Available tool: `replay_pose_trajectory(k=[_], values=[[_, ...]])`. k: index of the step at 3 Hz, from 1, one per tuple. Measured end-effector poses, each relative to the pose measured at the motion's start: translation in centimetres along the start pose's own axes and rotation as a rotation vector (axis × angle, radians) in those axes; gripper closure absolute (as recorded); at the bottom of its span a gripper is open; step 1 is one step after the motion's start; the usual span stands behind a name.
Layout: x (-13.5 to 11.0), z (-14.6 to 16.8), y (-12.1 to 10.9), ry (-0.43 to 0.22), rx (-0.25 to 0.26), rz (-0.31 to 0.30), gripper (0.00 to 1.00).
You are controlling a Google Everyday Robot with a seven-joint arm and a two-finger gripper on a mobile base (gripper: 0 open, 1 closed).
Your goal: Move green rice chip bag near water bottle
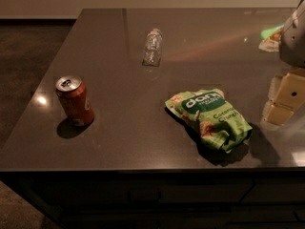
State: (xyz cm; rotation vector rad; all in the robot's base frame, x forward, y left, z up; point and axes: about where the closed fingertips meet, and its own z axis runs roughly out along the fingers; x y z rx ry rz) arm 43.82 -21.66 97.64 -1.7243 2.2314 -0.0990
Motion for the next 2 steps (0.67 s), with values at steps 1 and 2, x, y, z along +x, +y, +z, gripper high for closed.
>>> replay_pose_trajectory(k=[1, 2], values=[[0.00, 0.00, 0.00, 0.000, 0.000, 0.000, 0.00], [-0.37, 0.65, 0.29, -0.023, -0.025, 0.030, 0.00]])
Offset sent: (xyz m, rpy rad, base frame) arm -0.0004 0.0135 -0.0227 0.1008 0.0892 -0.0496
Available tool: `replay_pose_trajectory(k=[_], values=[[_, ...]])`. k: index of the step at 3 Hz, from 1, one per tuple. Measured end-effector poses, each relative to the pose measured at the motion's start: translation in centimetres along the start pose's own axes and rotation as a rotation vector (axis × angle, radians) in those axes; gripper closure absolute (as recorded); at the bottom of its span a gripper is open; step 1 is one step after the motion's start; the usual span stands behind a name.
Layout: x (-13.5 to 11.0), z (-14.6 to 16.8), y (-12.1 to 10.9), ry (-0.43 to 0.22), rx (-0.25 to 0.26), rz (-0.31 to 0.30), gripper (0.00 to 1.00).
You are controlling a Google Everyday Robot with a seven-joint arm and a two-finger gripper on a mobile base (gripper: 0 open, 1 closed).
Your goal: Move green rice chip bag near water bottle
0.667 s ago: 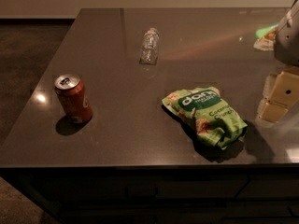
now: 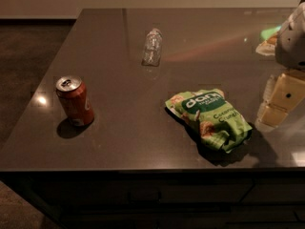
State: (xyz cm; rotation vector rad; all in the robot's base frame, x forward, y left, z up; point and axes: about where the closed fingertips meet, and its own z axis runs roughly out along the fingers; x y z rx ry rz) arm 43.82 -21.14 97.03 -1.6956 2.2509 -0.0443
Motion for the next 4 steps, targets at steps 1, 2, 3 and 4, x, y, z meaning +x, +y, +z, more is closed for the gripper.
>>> replay_pose_trajectory(k=[1, 2, 3, 4], values=[[-0.6, 1.8, 1.0, -0.060, -0.039, 0.044, 0.00], [-1.0, 3.3, 1.9, -0.083, -0.039, 0.081, 0.00], [-1.1, 5.1, 2.4, -0.067, -0.021, 0.122, 0.00], [-1.2, 6.7, 2.4, -0.044, -0.013, 0.138, 0.00]])
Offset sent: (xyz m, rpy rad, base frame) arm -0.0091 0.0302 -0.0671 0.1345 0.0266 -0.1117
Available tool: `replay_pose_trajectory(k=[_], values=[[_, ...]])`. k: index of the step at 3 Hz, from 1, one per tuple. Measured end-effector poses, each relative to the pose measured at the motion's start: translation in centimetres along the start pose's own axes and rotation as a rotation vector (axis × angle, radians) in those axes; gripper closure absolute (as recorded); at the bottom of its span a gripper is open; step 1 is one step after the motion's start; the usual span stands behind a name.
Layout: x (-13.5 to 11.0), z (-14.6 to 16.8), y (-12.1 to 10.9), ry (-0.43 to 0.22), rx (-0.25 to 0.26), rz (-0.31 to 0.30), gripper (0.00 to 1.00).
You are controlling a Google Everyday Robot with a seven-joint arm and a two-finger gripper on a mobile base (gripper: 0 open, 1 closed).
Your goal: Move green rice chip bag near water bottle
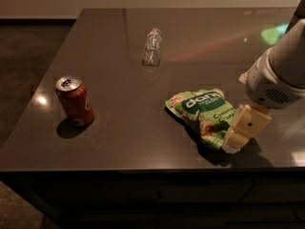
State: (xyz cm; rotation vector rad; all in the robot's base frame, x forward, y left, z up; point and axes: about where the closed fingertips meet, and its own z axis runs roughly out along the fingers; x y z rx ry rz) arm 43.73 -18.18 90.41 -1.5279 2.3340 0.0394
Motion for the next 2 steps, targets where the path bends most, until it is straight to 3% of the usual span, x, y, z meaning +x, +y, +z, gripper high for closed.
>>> replay_pose_trajectory(k=[2], values=[[0.44, 2.16, -0.75, 0.036, 0.006, 0.017, 0.00]])
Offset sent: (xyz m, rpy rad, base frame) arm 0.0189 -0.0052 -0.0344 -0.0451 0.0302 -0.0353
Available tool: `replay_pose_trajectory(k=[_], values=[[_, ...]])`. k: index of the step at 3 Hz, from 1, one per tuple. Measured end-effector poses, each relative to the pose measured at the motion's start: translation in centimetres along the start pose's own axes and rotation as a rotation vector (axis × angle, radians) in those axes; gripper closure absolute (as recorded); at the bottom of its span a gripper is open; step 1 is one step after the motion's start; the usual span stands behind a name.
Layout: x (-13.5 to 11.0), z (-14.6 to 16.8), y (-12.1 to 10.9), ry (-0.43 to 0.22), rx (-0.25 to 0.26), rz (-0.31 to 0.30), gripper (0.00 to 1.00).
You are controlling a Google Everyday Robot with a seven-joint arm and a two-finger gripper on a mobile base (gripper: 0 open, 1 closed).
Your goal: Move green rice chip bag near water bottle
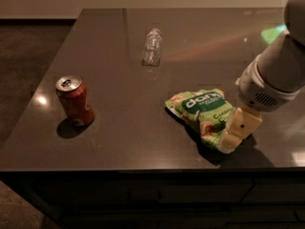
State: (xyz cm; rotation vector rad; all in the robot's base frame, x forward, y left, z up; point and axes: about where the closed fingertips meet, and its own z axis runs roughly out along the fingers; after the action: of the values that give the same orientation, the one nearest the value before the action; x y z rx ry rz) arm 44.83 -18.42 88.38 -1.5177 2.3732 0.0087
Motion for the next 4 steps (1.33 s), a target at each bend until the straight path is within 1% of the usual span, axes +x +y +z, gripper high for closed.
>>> replay_pose_trajectory(k=[1, 2, 3, 4], values=[[0.2, 0.6, -0.3, 0.022, -0.003, 0.006, 0.16], [0.1, 1.0, -0.4, 0.041, -0.015, 0.010, 0.39], [-0.7, 0.9, -1.2, 0.048, -0.021, 0.007, 0.62], [-2.6, 0.9, -3.4, 0.044, -0.006, -0.002, 0.86]])
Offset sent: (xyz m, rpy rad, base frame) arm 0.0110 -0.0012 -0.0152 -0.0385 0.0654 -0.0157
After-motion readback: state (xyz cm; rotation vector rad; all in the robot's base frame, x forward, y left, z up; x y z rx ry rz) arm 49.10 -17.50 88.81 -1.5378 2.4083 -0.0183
